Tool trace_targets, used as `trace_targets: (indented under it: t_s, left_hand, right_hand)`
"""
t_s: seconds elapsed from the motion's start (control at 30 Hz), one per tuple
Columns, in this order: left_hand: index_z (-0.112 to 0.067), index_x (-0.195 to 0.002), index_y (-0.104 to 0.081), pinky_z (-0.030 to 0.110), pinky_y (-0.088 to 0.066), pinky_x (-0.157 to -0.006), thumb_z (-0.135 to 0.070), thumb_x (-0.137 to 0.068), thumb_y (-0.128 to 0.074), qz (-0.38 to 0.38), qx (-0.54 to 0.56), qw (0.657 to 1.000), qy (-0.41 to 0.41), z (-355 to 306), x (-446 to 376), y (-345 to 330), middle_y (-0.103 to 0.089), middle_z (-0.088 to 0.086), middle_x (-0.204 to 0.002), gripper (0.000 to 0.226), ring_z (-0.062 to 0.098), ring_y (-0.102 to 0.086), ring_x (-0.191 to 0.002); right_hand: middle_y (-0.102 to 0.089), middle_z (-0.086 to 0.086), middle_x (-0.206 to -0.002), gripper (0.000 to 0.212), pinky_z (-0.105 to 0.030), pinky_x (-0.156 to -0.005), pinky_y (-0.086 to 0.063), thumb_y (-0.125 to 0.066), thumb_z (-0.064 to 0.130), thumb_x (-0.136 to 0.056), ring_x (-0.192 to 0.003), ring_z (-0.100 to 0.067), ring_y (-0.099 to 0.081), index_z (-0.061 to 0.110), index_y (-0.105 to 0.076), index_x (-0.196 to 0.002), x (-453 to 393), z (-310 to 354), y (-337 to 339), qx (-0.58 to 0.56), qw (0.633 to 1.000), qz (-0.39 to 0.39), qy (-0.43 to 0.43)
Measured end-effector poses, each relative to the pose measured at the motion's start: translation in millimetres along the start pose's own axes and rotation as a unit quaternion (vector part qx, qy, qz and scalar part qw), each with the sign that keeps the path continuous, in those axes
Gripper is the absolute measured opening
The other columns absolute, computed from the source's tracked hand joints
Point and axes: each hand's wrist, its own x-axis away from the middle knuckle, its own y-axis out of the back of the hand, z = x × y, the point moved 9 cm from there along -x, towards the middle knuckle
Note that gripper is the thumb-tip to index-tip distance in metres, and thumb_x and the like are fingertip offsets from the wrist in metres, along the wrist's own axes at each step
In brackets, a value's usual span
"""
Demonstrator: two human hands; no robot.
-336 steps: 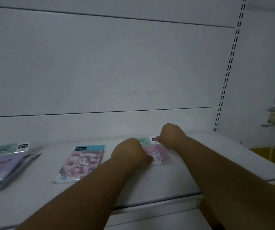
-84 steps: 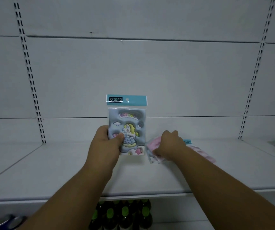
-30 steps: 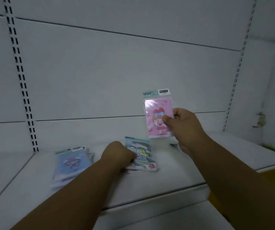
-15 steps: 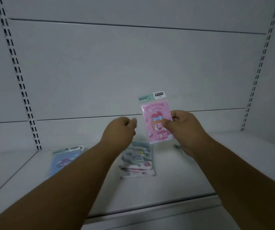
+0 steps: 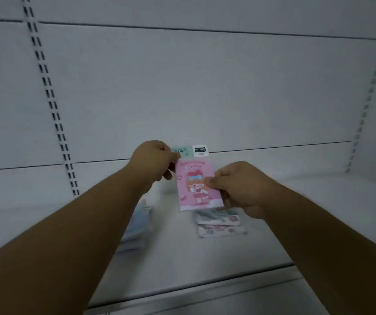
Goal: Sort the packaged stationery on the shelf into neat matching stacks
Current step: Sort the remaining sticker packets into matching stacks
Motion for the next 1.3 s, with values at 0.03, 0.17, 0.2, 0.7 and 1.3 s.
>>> trace_targets:
  t_s: [0.03,0.17,0.2,0.7,1.3]
  left_hand:
    - [-0.007,-0.075,-0.057,0.024,-0.039,-0.038,-0.018,-0.089,-0.065,-0.003,-0.014,1.0,0.006,9.5,2.0,16.4,-0.071,0.002,-0.055,0.019,0.012,-0.057,-0.037]
    - [-0.006,-0.084,-0.059,0.023,-0.04,-0.038,-0.019,-0.087,-0.068,-0.026,-0.067,0.996,0.043,54.7,10.4,73.4,-0.073,0.002,-0.059,0.015,0.011,-0.055,-0.036]
    - [-0.007,-0.085,-0.059,0.022,-0.041,-0.037,-0.02,-0.086,-0.069,-0.034,-0.084,0.995,0.05,65.7,12.1,85.4,-0.074,0.001,-0.059,0.016,0.01,-0.055,-0.036]
    - [-0.024,-0.086,-0.05,0.027,-0.04,-0.056,-0.05,-0.073,-0.071,-0.098,-0.316,0.943,0.046,128.6,13.9,122.1,-0.057,-0.008,-0.078,0.036,0.008,-0.053,-0.07]
    - [-0.029,-0.097,-0.053,0.031,-0.051,-0.074,-0.051,-0.083,-0.059,-0.247,-0.412,0.871,0.107,202.8,181.9,363.3,-0.065,-0.004,-0.098,0.026,0.013,-0.058,-0.084]
  right_hand:
    - [-0.076,-0.011,-0.072,0.021,-0.025,-0.046,-0.054,-0.071,0.019,-0.085,-0.054,-0.018,-0.071,-0.001,-0.069,-0.089,-1.3,2.6,-17.3,0.013,1.0,0.012,-0.002]
    - [-0.075,-0.015,-0.071,0.025,-0.025,-0.042,-0.052,-0.074,0.021,-0.082,-0.045,-0.017,-0.066,-0.002,-0.066,-0.09,-10.8,13.8,-79.1,0.067,0.997,0.041,0.005]
    - [-0.074,-0.014,-0.068,0.025,-0.024,-0.041,-0.052,-0.075,0.022,-0.082,-0.042,-0.016,-0.065,-0.001,-0.066,-0.089,-13.1,15.7,-93.2,0.089,0.995,0.046,0.007]
    - [-0.054,0.007,-0.083,0.026,-0.024,-0.058,-0.036,-0.066,0.045,-0.082,-0.071,-0.011,-0.052,0.023,-0.057,-0.093,-19.6,56.9,-149.0,0.424,0.874,-0.078,0.227]
    - [-0.052,-0.002,-0.116,0.042,-0.033,-0.074,-0.048,-0.061,0.047,-0.083,-0.097,-0.02,-0.057,0.026,-0.05,-0.118,61.3,193.2,-409.2,0.32,0.824,0.019,0.467]
